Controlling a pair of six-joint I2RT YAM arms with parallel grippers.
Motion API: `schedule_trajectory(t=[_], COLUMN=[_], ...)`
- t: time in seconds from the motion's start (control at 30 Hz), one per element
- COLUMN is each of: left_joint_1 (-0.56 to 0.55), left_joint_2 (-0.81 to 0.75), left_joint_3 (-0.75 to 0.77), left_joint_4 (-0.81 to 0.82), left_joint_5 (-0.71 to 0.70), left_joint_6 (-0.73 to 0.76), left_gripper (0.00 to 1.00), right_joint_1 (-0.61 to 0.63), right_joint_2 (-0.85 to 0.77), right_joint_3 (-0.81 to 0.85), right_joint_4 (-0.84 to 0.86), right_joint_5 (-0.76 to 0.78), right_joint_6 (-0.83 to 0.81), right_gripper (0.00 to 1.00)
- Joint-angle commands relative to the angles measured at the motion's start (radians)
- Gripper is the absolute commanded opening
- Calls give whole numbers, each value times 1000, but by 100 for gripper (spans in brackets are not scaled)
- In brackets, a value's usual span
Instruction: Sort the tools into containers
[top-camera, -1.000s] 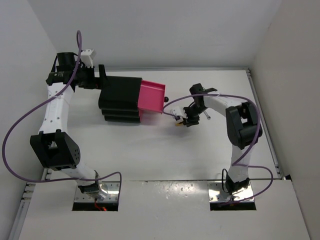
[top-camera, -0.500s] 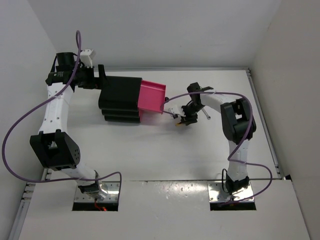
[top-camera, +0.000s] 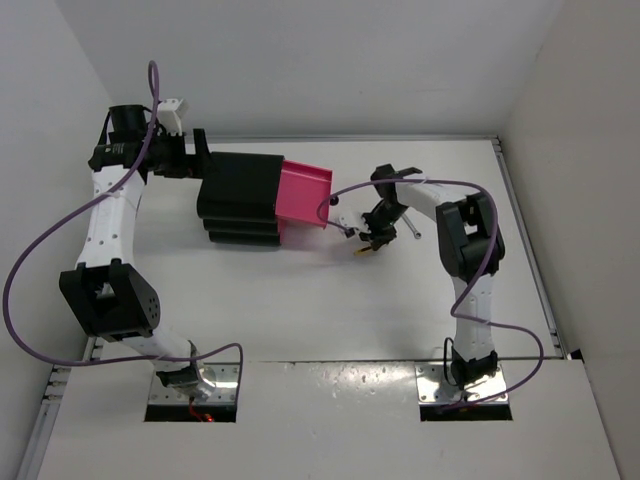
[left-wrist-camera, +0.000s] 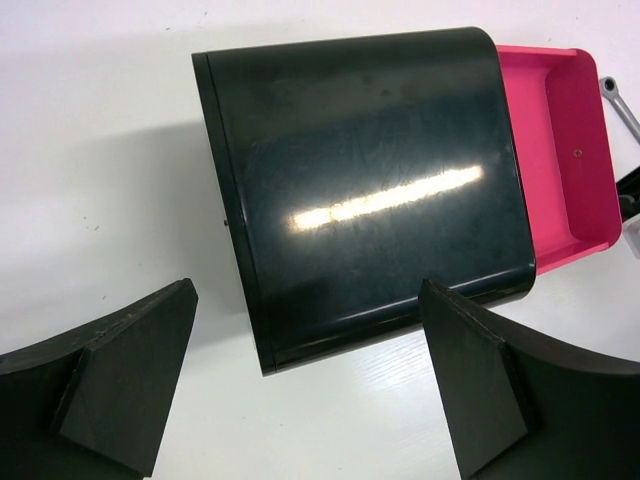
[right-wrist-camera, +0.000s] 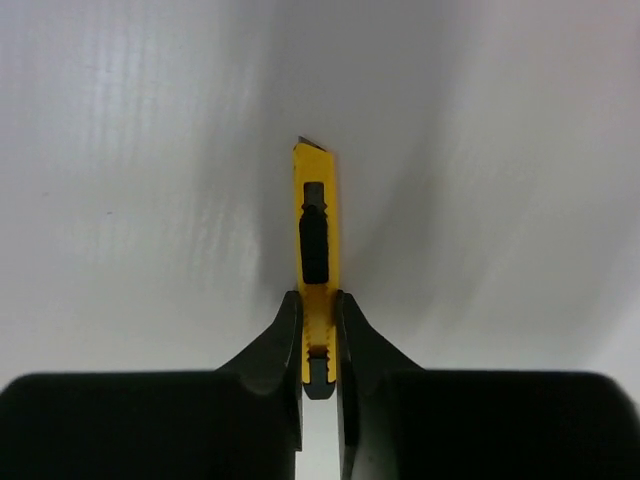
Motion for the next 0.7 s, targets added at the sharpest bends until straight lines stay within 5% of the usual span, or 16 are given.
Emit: schedule_trajectory(t=[0.0,0.37,0.47,0.53,0.67], left_joint_1=[12,12,12,12,12], left_joint_2=[-7,-16,-16,-16,-16], left_joint_3=[18,0,0,0,-10], left_joint_4=[32,41,41,52,72], left_joint_5=[33,42,42,51,51], left_joint_6=[0,-9,-18,-28,-49], left_gripper=[100,100,100,100,100], right_joint_1=[5,-24,-24,-24,-12], right_joint_2=[-13,-445,-518,-530,-486], right_joint_3=[-28,-231,-177,-150,-76], right_joint_4=[-130,-66,-16,87,525], right_joint_5=[26,-246,-378,-434,-513], right_joint_6=[-20,131,307,568,1117], right_gripper=[7,0,0,0,0])
